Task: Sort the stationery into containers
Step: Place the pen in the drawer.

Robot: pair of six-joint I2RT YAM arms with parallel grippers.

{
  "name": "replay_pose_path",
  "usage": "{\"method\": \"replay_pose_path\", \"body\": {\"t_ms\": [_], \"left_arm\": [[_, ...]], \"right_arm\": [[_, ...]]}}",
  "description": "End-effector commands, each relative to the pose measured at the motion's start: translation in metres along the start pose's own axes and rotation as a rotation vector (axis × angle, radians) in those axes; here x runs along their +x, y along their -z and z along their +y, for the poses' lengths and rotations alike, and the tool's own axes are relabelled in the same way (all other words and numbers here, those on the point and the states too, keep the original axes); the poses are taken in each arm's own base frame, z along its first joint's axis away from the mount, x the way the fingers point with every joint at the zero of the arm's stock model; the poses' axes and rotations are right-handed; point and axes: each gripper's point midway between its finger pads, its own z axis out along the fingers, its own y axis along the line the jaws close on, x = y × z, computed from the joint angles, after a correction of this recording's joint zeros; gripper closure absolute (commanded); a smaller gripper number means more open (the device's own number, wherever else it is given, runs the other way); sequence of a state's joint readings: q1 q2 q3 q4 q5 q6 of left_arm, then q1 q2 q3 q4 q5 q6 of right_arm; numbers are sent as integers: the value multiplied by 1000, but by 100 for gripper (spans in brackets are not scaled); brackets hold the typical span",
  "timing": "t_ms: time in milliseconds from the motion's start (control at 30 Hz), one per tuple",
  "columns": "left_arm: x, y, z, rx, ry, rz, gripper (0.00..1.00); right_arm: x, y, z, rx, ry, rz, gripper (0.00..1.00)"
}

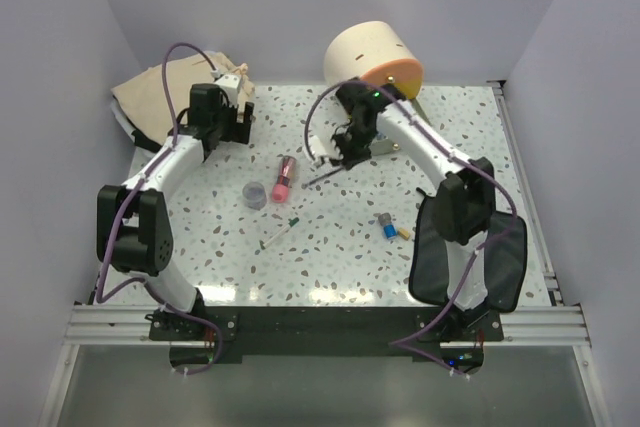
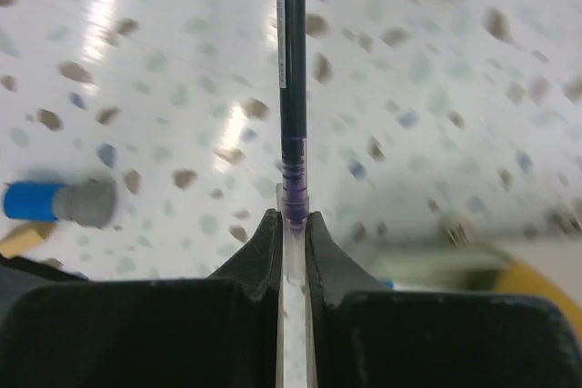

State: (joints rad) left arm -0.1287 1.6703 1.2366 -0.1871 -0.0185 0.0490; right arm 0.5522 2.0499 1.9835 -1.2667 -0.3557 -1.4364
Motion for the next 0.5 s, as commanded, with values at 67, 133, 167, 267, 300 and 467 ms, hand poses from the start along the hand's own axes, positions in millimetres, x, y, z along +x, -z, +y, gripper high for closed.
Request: {"method": "replay_pose_path", "body": {"t_ms": [67,133,167,267,300,467], "left_arm": [[-47,-8,-3,47,-8,-98,7],[-49,-9,-5,61,-2,-98,7],[-50,-10,-6,64,1,-98,7],[-50,-9,-6,69,-1,-96,7],[-51,-9,-6,69,-3,-97,7],[-46,-10,-9,82,6,-95,7]], "right_arm": [[52,80,-30,228,-282,73,100],[74,82,-29,259,-347,110,100],[84,85,-32,285,-355,147,100],[110,83,-35,327,-411,222,100],[119,80,-35,337,-435,243,100],[152,81,-55,434,-607,292,100]]}}
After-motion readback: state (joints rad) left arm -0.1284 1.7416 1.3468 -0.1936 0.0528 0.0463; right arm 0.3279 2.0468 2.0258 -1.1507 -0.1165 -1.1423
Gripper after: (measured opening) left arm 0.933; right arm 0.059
